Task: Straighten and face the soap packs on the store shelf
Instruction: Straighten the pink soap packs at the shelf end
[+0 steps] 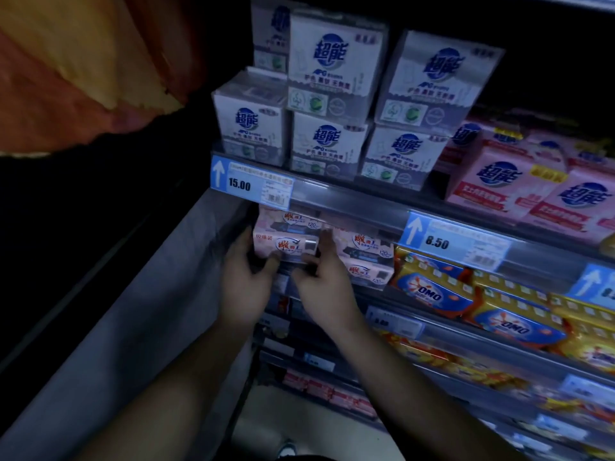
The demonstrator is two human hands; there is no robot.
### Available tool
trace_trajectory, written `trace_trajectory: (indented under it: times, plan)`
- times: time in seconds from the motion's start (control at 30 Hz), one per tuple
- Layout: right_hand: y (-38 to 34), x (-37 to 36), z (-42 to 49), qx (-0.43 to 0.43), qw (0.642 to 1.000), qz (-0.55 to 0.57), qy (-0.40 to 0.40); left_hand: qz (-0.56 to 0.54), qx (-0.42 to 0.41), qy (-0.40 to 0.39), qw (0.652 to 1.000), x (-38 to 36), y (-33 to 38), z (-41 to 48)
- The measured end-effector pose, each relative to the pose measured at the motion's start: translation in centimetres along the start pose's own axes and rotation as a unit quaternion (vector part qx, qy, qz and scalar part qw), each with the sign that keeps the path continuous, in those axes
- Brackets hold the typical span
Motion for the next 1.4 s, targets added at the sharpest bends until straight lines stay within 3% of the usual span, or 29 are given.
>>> trace_trajectory:
  times: [0.13,0.33,0.57,0.77,0.97,1.27,1.4]
  plan:
    - [0.0,0.5,-0.6,-0.007,0.995,0.102,0.002,-0.078,0.039,0.021,0.996,0.2,0.4,-0.2]
    - [0.9,2.3,-3.3,0.042,0.989,0.139,-0.019,-0.136,0.025,0.079,0.987,1.7,2.8,-2.6]
    - [4.0,6.6,-7.2,0.016,0.982,0.188,-0.018,-0.119,0.036,-0.027,0.992,1.6,6.5,-5.3]
    - [6.0,10.3,-9.8,0.048,0.974,0.216,-0.055,-0.238,-0.022,-0.093,0.967,-0.7,8.0,-6.9]
    - [7.4,12.9,-11.4,0.071,0.968,0.238,-0.03,-0.316,-0.011,-0.159,0.935,-2.5,9.6,-8.0]
    - [8.1,15.3,-12.4,0.055,0.979,0.197,-0.002,-0.286,0.012,-0.26,0.922,-3.7,10.4,-7.3]
    - [8.4,16.3,-11.9,0.045,0.99,0.13,-0.019,-0.198,0.029,-0.252,0.947,-3.1,10.1,-6.7]
Point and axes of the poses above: each hand's wrist, its own z-axis towards the middle knuckle, its own x-axis out of the back of the hand, y = z × x, the point moved 1 cm from there along z, towards the middle knuckle, and after that the axes turned 11 degrees about -x, right-handed, at the moved point
